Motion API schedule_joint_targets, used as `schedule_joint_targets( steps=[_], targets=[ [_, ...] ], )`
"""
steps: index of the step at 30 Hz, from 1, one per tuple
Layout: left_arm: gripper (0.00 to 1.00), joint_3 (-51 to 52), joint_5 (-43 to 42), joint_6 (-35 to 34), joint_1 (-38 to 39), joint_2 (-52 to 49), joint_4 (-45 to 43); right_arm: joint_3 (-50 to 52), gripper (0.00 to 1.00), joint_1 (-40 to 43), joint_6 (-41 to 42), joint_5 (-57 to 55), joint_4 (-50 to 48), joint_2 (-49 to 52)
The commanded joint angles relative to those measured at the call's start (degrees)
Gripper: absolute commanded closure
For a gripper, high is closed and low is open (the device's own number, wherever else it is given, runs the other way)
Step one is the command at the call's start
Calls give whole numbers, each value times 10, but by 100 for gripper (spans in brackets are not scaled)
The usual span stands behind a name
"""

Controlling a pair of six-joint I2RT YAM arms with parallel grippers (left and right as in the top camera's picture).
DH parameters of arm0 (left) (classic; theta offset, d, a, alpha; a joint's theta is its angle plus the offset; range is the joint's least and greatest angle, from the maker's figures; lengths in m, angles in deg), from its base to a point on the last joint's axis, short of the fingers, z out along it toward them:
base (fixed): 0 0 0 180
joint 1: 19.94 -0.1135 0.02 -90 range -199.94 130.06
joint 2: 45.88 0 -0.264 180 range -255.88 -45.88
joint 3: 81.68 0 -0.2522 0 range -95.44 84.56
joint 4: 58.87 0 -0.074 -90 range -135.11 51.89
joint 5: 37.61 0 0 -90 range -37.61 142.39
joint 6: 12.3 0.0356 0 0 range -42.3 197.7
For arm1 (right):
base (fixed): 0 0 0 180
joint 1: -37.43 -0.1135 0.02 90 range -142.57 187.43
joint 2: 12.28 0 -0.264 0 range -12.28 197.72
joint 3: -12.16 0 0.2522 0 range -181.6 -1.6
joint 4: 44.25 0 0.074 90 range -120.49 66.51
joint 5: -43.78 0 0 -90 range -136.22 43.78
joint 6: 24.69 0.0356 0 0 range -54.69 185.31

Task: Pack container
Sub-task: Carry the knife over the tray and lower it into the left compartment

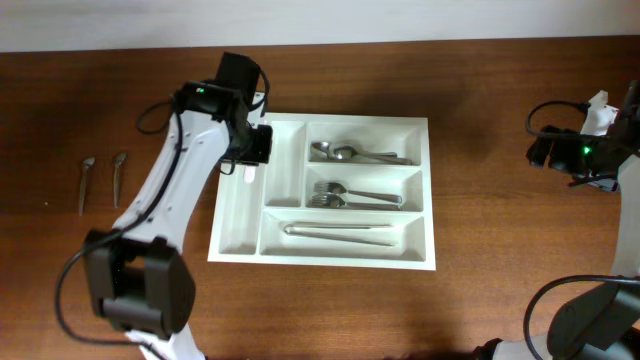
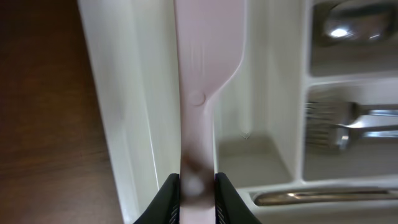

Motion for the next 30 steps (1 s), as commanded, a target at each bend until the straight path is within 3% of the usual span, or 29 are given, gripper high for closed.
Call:
schedule_joint_targets(
  steps=[1,24,25,27,30],
  targets=[
    [98,8,6,12,-12,-39,-5,0,1,3,5,8,0,-15],
    [98,8,8,21,-36,-163,-37,0,1,3,5,7,1,-15],
    [95,8,9,21,-36,-163,-37,0,1,3,5,7,1,-15],
    [66,8,8,21,-36,-163,-36,0,1,3,5,8,1,-15],
    [55,1,9,21,-36,-162,-21,0,1,3,5,8,1,-15]
  ],
)
